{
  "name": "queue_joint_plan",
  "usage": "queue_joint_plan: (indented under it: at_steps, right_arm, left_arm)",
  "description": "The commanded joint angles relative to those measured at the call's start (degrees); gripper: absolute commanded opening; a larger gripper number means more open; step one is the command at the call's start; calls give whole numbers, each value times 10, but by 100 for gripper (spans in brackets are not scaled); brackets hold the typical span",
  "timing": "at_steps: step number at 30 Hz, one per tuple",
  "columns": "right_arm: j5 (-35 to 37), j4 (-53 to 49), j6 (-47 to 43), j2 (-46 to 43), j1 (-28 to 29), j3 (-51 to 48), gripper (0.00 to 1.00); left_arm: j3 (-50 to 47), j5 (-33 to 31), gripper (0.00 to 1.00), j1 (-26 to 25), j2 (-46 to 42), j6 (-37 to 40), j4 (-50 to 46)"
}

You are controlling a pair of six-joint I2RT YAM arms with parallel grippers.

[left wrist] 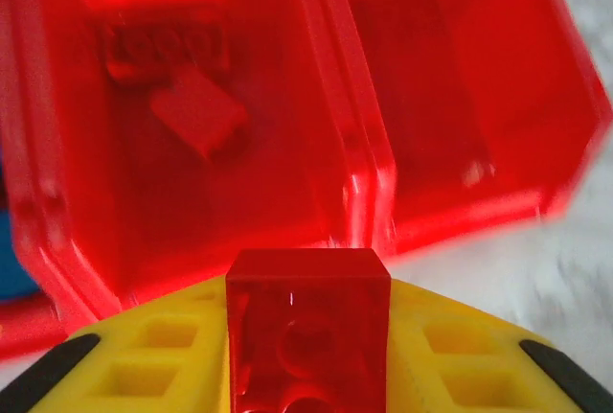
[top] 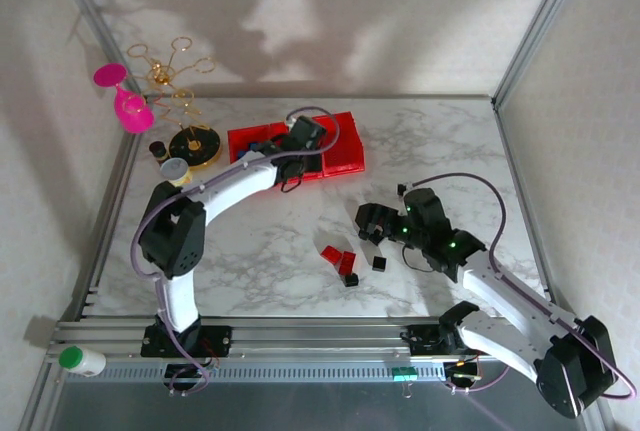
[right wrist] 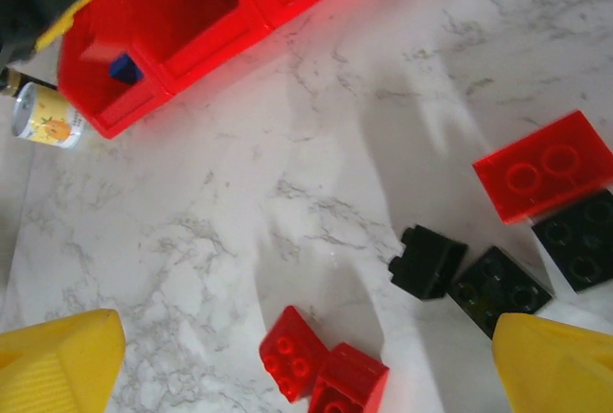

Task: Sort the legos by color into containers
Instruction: Place the lego in the container.

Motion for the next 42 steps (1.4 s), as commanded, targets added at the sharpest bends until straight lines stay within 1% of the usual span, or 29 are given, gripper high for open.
queue_joint_plan:
  at_steps: [1,5,8,10,11,13,15,19,24,26,32,38,42]
  right_arm:
    - [-8,32,-15,11,-3,23,99]
    - [-3,38,-17,20,-3,25,99]
    - [-5,42,-18,25,-3,26,99]
    - [-6,41,-19,30,-3,29,99]
    - [-4,40,-21,32,-3,31,99]
    - [-5,38,-22,36,-3,34,99]
    - [-6,38,-24,39,-3,37,99]
    - [-7,43,-25,44,-3,39,99]
    - [-12,45,-24,52,-3,45,99]
    - [-11,42,-25,50,-3,44,99]
    - [-3,19,-24,41,-3,36,99]
    - [0,-17,-21,6,-3,12,99]
    - [-2,-50,-16,-19,-3,-2,99]
  left_arm:
    - [55,-45,29,21,44,-14,-10]
    - [139,-67,29,41,113,-15,-33]
    - [181,-58,30,55,151,-16,-33]
    - [202,-57,31,59,172,-2,-28]
    - [222,-69,32,59,186,-1,-39]
    - [261,-69,34,64,208,1,-67]
    - [271,-62,38,64,213,4,-71]
    - [262,-49,46,64,195,9,-65]
    - [257,-52,47,64,172,13,-74]
    - [240,-34,47,61,151,9,-71]
    - [123,7,48,34,51,2,-36]
    - [-28,21,50,-29,-61,-5,-20]
    - [-111,36,51,-72,-114,-20,-21]
